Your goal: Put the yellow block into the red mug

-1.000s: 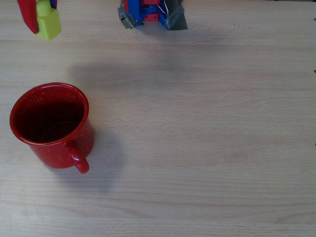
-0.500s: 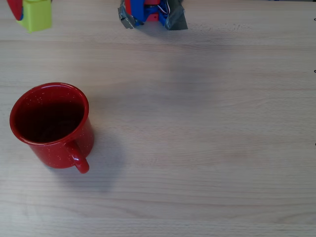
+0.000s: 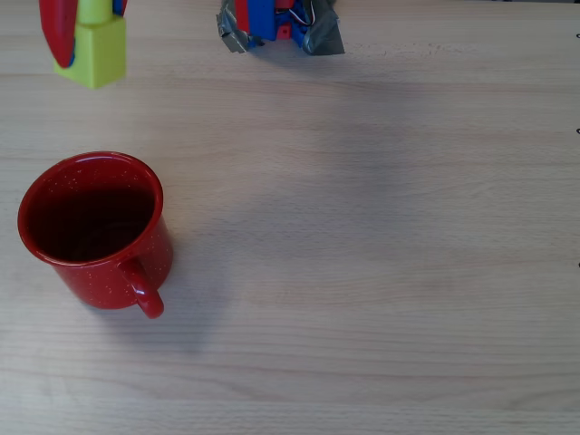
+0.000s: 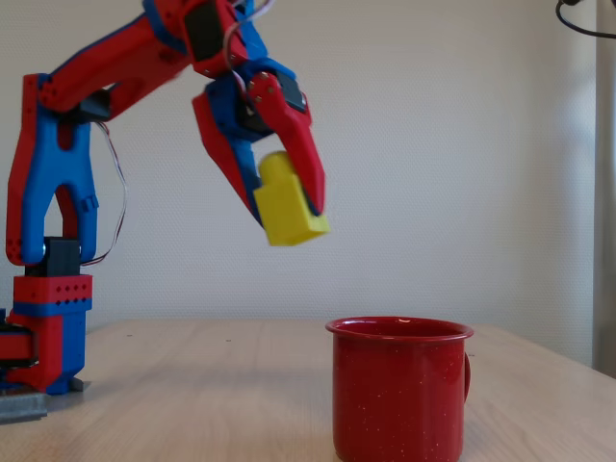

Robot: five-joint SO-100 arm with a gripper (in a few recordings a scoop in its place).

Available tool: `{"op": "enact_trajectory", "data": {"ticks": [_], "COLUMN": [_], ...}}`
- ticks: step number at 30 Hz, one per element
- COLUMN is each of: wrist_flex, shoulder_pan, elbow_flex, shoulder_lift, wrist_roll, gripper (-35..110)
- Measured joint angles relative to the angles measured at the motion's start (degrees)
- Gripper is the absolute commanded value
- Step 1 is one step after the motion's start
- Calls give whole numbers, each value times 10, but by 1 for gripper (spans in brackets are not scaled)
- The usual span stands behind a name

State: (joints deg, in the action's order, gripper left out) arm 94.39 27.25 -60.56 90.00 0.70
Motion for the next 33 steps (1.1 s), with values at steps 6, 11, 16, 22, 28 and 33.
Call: {"op": "enact_trajectory", "data": {"ticks": [6, 11, 16, 22, 28, 33], "wrist_flex": [-1, -2, -2, -2, -2, -10], "shoulder_pan": [-9, -28, -44, -45, -47, -46], "elbow_flex": [81, 150, 224, 250, 262, 264], "shoulder_lift": [-83, -162, -224, -273, -302, -318], "wrist_roll": [0, 0, 0, 0, 0, 0], "gripper": [0, 0, 0, 0, 0, 0]}}
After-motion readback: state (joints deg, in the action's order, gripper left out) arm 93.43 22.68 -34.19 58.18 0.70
